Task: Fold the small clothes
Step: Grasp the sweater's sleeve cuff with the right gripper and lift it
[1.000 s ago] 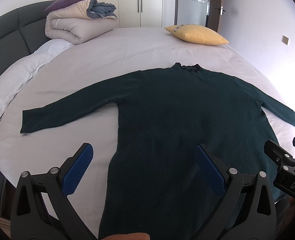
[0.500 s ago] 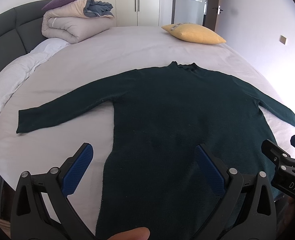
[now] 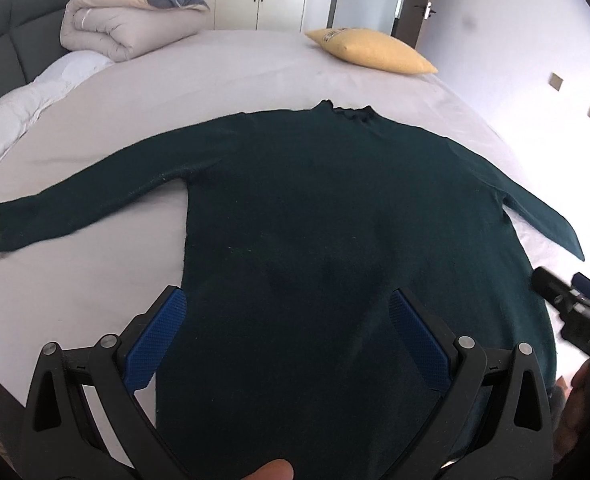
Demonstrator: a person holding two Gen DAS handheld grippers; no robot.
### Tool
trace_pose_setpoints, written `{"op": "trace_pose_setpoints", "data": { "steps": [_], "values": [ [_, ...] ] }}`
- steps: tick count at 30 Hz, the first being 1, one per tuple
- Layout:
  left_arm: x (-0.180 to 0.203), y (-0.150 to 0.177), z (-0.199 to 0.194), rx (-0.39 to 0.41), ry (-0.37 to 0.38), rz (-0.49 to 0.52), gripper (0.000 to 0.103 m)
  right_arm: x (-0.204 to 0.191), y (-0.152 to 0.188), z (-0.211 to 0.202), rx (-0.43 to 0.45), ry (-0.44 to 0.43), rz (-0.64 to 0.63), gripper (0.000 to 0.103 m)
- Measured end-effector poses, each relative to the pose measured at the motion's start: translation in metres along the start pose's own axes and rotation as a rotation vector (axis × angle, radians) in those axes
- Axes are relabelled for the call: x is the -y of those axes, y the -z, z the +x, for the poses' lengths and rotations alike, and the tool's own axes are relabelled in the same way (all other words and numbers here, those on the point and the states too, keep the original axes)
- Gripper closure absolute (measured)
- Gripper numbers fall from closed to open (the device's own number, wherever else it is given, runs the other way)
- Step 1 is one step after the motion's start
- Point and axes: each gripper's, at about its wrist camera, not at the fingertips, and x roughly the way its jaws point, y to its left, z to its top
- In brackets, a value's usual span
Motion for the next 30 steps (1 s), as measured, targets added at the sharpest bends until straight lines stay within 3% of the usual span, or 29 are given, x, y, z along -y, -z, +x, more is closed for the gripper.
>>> {"op": "trace_pose_setpoints", "data": {
  "steps": [4, 7, 10, 13, 18, 21, 25, 30],
  "values": [
    [-0.007, -0.012, 0.023, -0.053, 0.100, -0.057, 0.000, 0.046, -0.014, 0.011, 0.009, 0.022, 0.058, 0.000],
    [-0.005, -0.017, 0.033, -0.024, 0.168, -0.048, 0.000, 0.108, -0.029, 0.021, 0.030, 0.020, 0.164, 0.000],
    [0.003, -0.021, 0.041, -0.012, 0.151, -0.008, 0.000, 0.183, -0.038, 0.032, 0.054, 0.007, 0.334, 0.000],
    [0.006, -0.030, 0.061, -0.108, 0.153, -0.033, 0.000, 0.271, -0.037, 0.047, 0.121, -0.056, 0.576, 0.000],
    [0.012, -0.048, 0.078, -0.089, 0.171, -0.051, 0.000, 0.378, -0.019, 0.095, 0.049, -0.159, 0.897, 0.009],
    [0.023, -0.061, 0.097, -0.116, 0.199, -0.047, 0.000, 0.409, -0.011, 0.115, 0.068, -0.238, 1.031, 0.010],
    [0.036, -0.075, 0.115, -0.126, 0.238, -0.051, 0.000, 0.421, -0.021, 0.128, 0.127, -0.264, 1.100, 0.010],
    [0.046, -0.085, 0.128, -0.110, 0.282, -0.037, 0.000, 0.423, -0.034, 0.152, 0.169, -0.260, 1.159, 0.029]
  ]
}}
